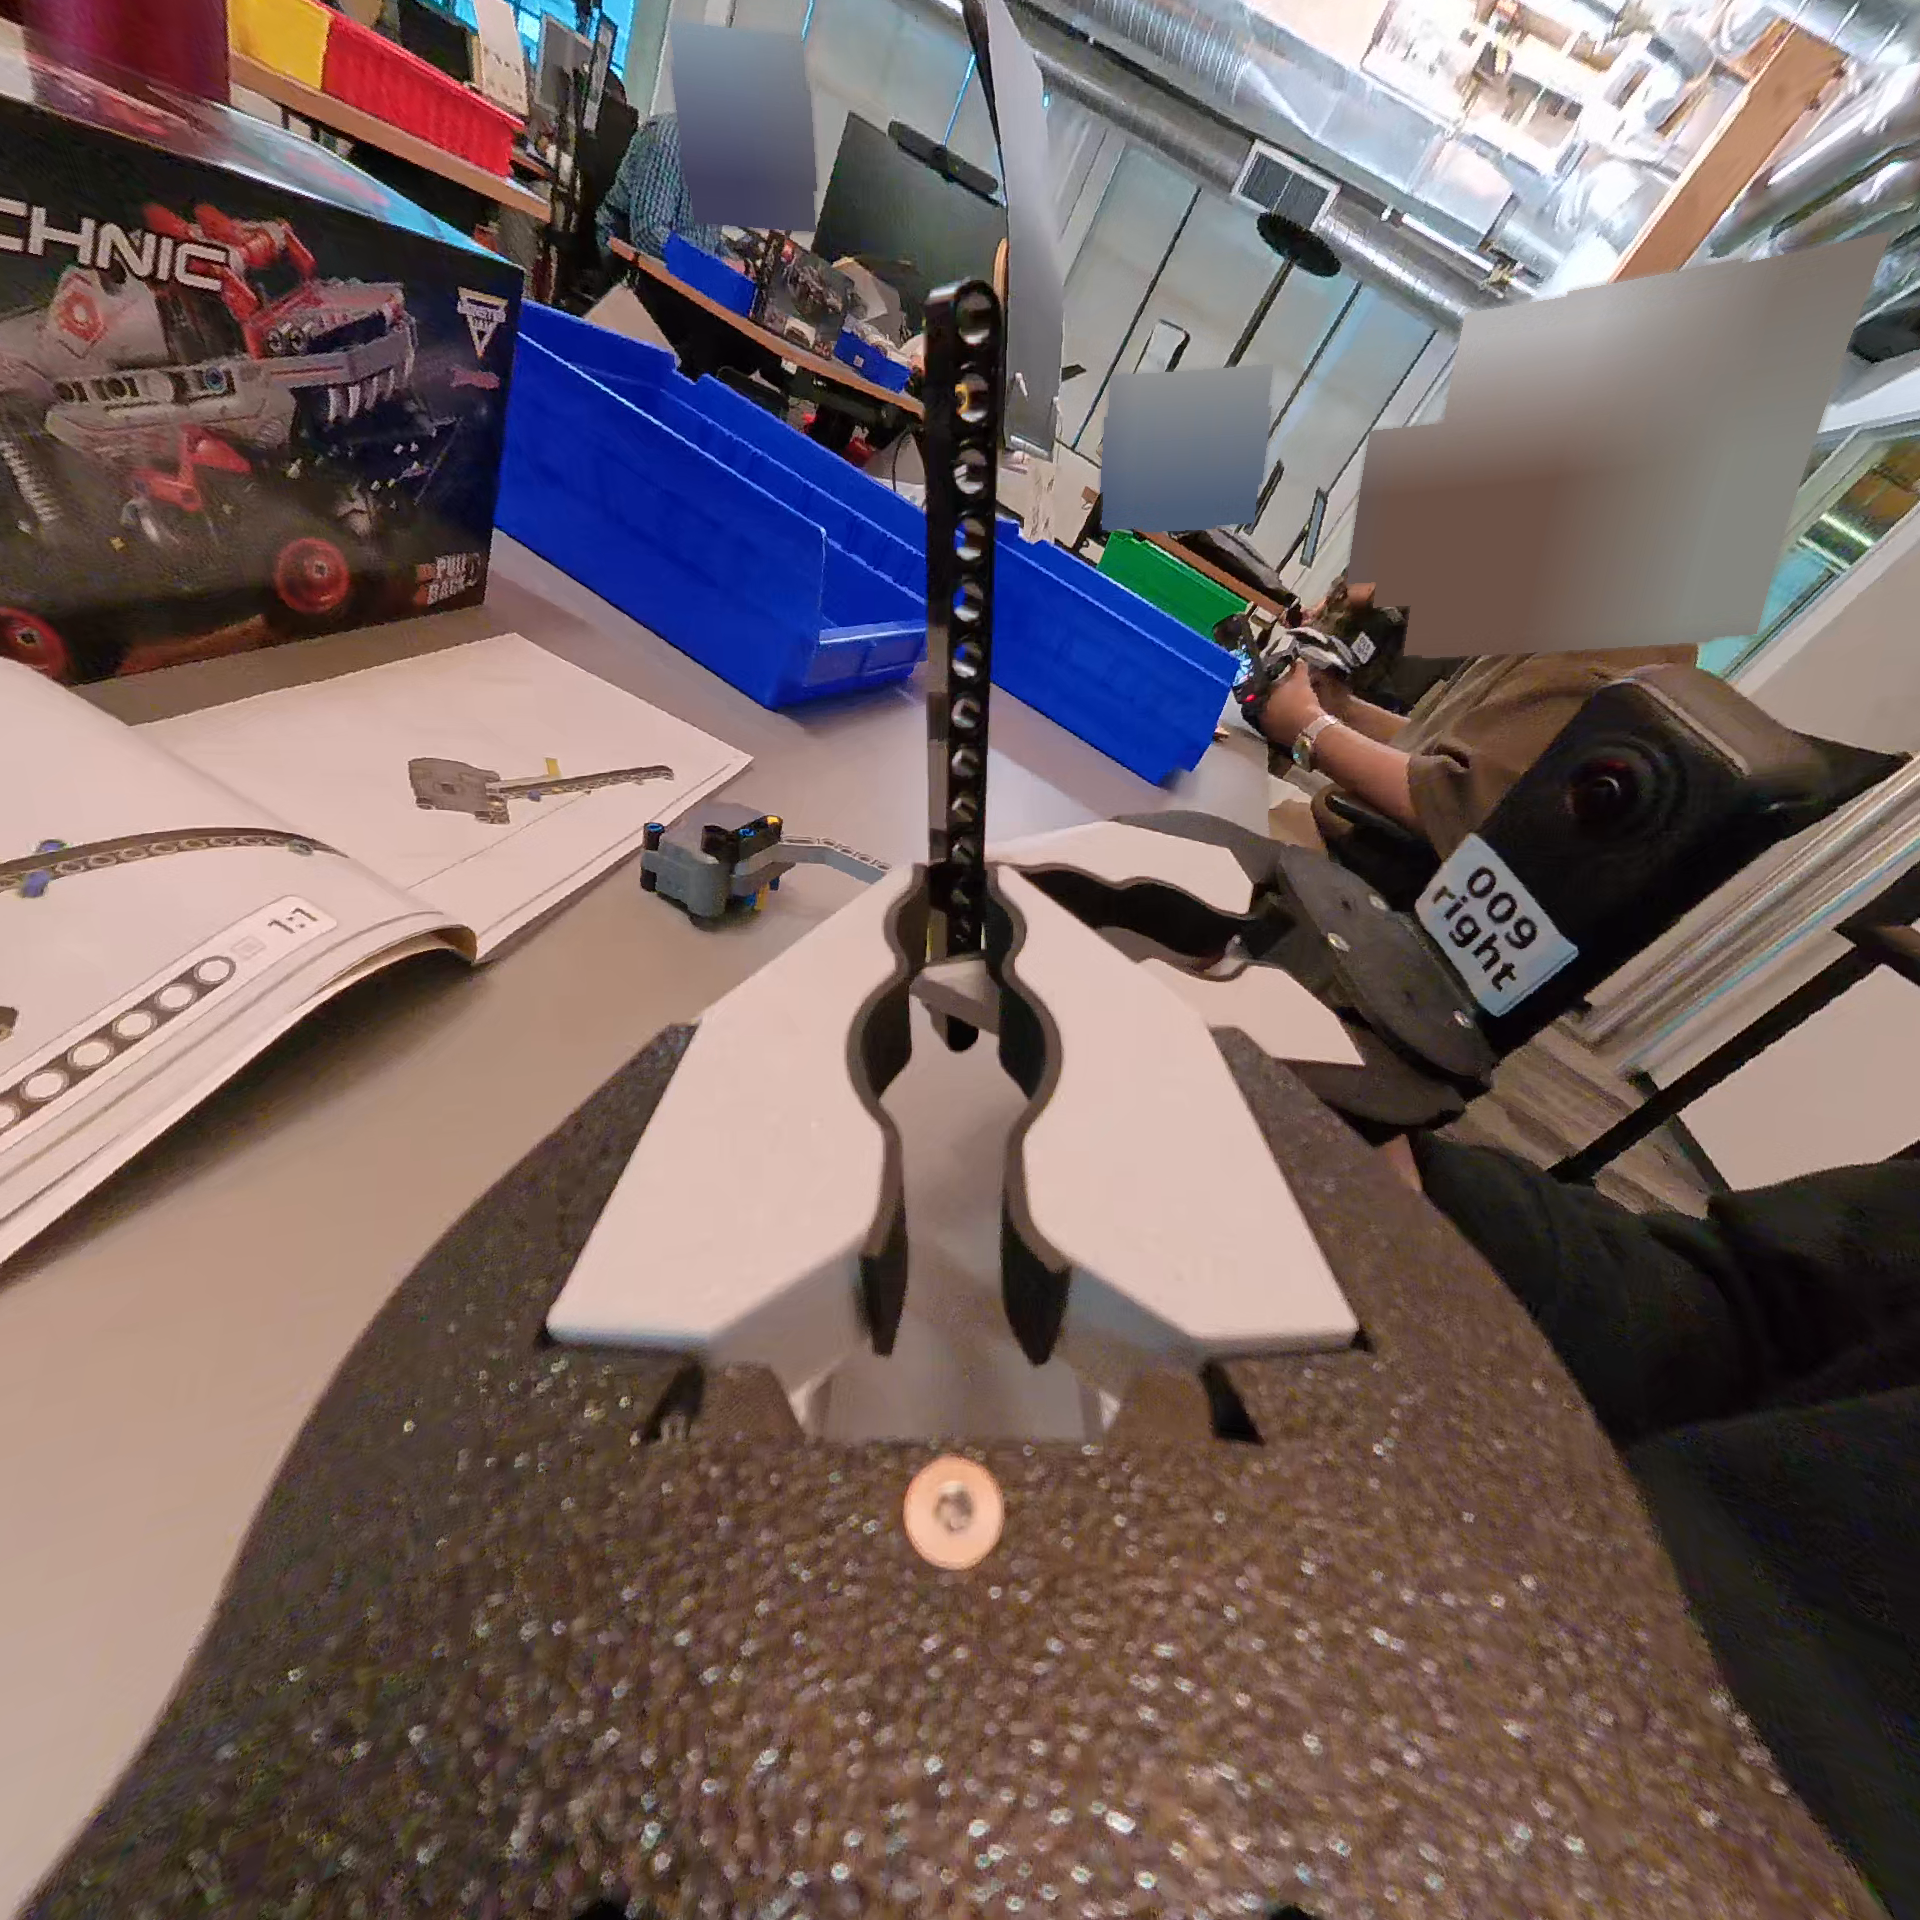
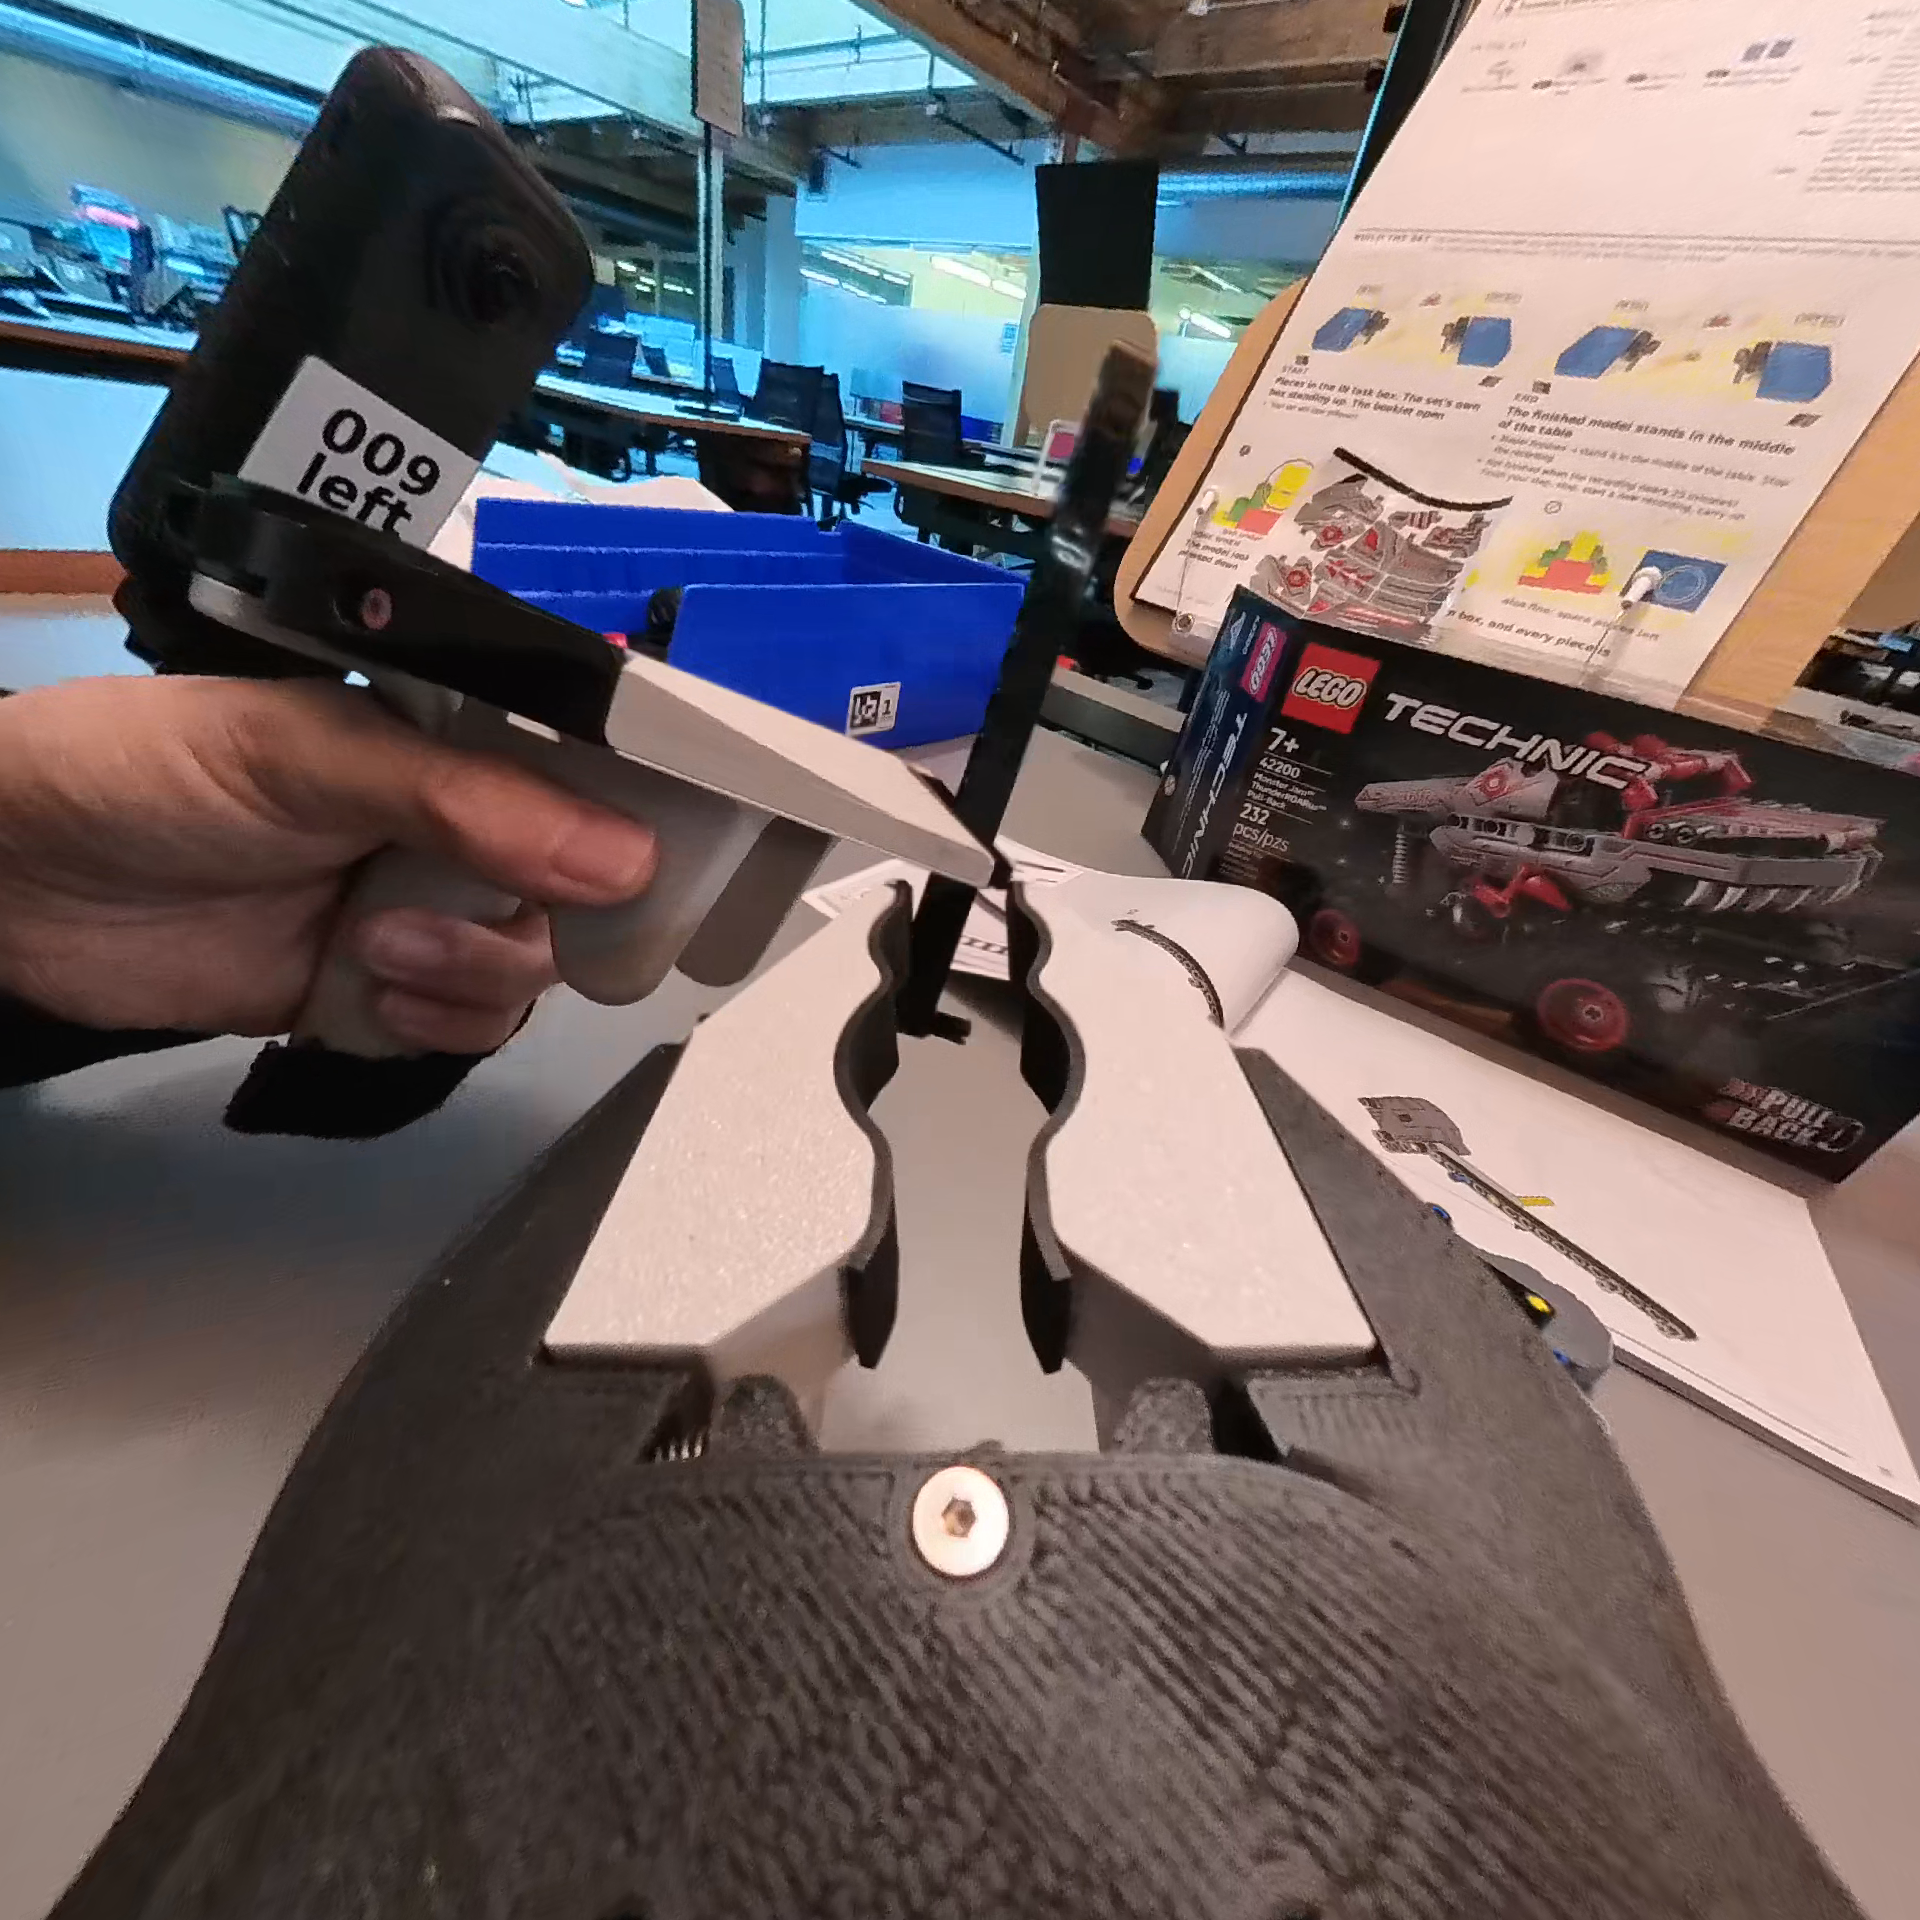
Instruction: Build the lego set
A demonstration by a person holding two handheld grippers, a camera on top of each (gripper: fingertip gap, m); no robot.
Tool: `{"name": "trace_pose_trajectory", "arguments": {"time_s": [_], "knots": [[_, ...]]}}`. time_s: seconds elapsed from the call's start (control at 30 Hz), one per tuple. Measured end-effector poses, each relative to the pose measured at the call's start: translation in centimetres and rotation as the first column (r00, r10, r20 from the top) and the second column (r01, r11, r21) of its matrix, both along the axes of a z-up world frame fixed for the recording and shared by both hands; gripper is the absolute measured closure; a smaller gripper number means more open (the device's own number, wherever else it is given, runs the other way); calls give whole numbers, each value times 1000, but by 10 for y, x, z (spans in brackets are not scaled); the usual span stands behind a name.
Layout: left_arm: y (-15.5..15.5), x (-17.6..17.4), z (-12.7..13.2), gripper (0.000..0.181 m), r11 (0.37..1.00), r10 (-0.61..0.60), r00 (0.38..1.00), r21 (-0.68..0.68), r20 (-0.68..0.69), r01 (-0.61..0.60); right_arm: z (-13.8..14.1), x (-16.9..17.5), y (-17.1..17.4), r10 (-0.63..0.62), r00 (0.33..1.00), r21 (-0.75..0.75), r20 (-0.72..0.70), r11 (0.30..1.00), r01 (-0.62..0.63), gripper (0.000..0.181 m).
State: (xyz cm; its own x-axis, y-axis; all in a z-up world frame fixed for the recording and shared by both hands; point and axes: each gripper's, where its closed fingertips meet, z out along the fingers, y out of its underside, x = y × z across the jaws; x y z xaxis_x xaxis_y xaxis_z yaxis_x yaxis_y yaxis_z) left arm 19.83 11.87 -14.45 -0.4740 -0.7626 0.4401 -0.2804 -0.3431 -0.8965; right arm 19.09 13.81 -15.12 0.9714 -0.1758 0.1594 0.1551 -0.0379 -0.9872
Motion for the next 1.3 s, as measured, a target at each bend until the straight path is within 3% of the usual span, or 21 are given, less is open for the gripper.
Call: {"name": "trace_pose_trajectory", "arguments": {"time_s": [0.1,0.33,0.47,0.63,0.7,0.83,0.93,1.03,1.1,1.17,1.27,1.3], "knots": [[0,0,-4,175,999,-2,1000,50,-3,2,-4,2,-2,-5,1000,-31,24,1000,5,175],[3,-2,-12,175,976,2,1000,220,-1,-2,-13,-2,3,18,1000,-54,2,998,-18,173],[23,1,-20,176,887,55,998,458,14,-55,-20,-10,0,118,993,-137,11,984,-116,149],[33,-1,-29,177,785,37,999,619,-26,-13,11,-2,-12,115,992,-5,-54,993,-115,157],[19,-4,-30,176,843,-15,998,536,-66,47,11,-2,-10,108,991,3,-73,994,-108,157],[8,-3,-37,176,965,-40,987,250,-158,79,-14,-14,-8,171,984,-163,-55,971,-178,144],[9,-1,-38,176,996,-52,980,56,-193,64,-30,-17,-10,180,983,-289,37,943,-162,140],[5,-1,-35,177,992,-95,974,-99,-208,75,-34,-13,-4,127,986,-294,111,951,-90,155],[4,-1,-37,176,989,-105,971,-127,-216,79,-33,-3,-5,53,987,-271,155,963,-9,165],[3,-4,-38,176,988,-115,970,-127,-216,89,-35,-5,-6,79,989,-278,122,960,-42,175],[6,-5,-39,174,990,-114,972,-100,-204,95,-37,-3,-9,91,995,-289,52,955,-72,175],[11,-4,-40,165,995,-94,975,-65,-203,82,-40,-3,-10,102,994,-312,27,946,-89,175]]}}
